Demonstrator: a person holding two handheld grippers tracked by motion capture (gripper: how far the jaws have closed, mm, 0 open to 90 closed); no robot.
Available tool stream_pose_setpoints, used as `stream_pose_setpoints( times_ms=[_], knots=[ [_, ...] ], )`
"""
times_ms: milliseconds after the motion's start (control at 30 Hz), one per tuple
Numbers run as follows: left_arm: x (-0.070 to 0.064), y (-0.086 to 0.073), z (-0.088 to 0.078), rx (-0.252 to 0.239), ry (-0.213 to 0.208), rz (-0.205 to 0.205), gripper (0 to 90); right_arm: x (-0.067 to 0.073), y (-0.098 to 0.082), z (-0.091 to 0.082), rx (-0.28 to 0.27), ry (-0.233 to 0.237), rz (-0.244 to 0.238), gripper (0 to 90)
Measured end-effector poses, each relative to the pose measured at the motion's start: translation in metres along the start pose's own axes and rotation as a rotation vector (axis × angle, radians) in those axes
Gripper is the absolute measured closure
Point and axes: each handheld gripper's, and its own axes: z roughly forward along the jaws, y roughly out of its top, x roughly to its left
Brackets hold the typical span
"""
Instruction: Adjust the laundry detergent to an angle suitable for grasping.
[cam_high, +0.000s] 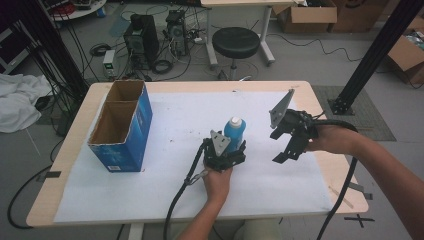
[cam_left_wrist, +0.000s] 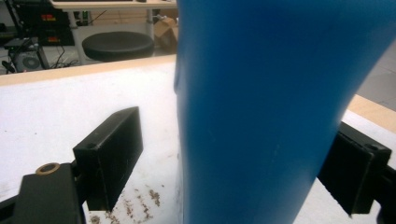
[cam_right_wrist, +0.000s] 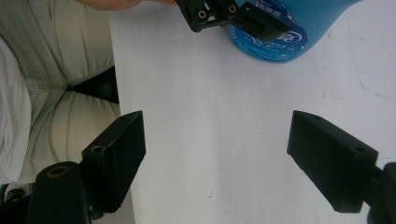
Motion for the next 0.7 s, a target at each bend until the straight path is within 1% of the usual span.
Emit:
stream_pose_setpoints(
  times_ms=[267, 400, 700],
  knots=[
    [-0.0002, 0.0003, 0.0033, -0.009, -0.002, -0.007, 17.7, -0.0007, -0.0005, -0.0001, -0.001, 0.002, 0.003, 19.1],
    [-0.0005, 0.0007, 0.0032, -0.015, -0.007, -0.001, 21.5, -0.0012, -0.0014, -0.0009, -0.004, 0.001, 0.005, 19.1],
    [0.0001, 0.0010, 0.0032, -0.019, -0.013, -0.009, 26.7, -0.0012, -0.0009, -0.0010, -0.006, 0.002, 0.005, 19.1]
  ],
)
